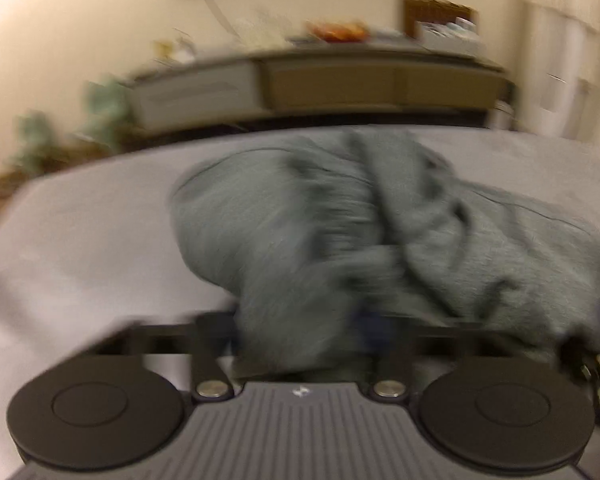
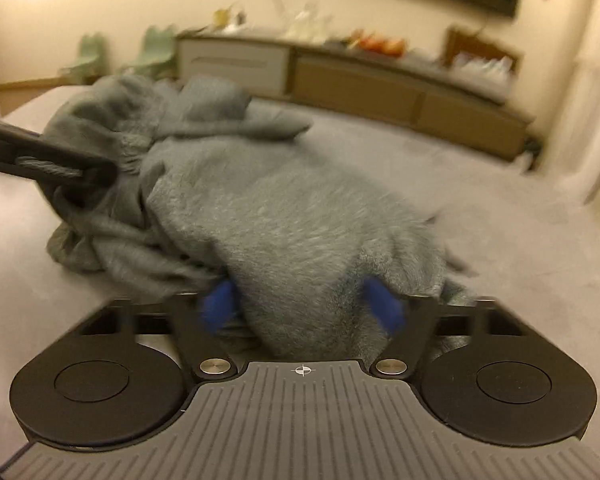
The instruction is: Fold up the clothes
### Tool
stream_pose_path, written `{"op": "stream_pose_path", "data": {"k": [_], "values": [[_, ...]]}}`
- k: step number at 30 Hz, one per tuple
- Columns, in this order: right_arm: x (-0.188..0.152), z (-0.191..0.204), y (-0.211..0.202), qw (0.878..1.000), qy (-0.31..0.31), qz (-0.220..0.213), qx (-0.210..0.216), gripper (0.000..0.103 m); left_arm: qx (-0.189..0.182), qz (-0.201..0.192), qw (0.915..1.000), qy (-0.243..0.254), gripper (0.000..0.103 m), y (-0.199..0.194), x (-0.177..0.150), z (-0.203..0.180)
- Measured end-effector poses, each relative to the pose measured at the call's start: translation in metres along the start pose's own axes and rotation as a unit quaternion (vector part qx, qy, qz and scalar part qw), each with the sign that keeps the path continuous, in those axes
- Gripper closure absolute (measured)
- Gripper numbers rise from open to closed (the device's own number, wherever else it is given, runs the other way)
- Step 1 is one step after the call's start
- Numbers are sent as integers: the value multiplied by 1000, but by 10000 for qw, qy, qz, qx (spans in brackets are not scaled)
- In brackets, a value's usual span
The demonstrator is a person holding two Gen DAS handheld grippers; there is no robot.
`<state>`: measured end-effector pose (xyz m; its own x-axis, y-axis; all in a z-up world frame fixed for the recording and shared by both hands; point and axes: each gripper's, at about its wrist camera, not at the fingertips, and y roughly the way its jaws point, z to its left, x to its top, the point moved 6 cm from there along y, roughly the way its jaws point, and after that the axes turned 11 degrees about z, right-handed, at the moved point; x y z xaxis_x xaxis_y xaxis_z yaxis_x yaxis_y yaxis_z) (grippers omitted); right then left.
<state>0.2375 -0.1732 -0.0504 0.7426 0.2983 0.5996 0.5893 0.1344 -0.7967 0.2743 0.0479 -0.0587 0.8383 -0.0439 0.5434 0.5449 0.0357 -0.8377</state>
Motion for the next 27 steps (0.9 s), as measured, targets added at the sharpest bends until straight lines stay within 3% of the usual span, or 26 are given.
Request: {"op": "stream_pose_path", "data": {"k": [2,6,8,10,13,15,17,18,22,24,26,27], "values": [[10,-14,-3,9998,163,-46,51,95,-216,-405,9981,-420,89,-27,16,22],[32,-82,-100,9854,1088,-1284,-256,96,-368,-1188,9840,-1273,88,-102,15,88],[23,-108,-139,9753,1401,-1647,-449,96,78,-1085,9816,-1570,86,-110,-7,116],[-1,-124,-143,9714,1675,-1512,-735,95,367,-573,9855,-1556,78,-90,-38,128],[-42,-128,-110,9766,1822,-672,-922,81,173,148,9899,-1401,68,-59,-88,123],[-69,-127,-86,9774,1881,-27,-961,70,10,146,9903,-1379,37,-58,-108,118],[-71,-122,-103,9776,1851,-329,-947,35,65,-59,9909,-1343,23,-63,-116,115],[-68,-118,-113,9780,1821,-519,-877,29,71,-173,9917,-1274,17,-66,-111,110],[-39,-92,-119,9853,1413,-762,-577,21,-226,-480,9962,-690,7,-70,-92,75],[-15,-73,-109,9886,1153,-832,-502,17,-203,-567,9976,-330,0,-63,-87,54],[8,-48,-89,9930,777,-755,-470,11,-42,-602,9982,60,0,-45,-82,39],[17,-40,-72,9957,529,-593,-479,12,58,-592,9980,231,12,-35,-77,33]]}}
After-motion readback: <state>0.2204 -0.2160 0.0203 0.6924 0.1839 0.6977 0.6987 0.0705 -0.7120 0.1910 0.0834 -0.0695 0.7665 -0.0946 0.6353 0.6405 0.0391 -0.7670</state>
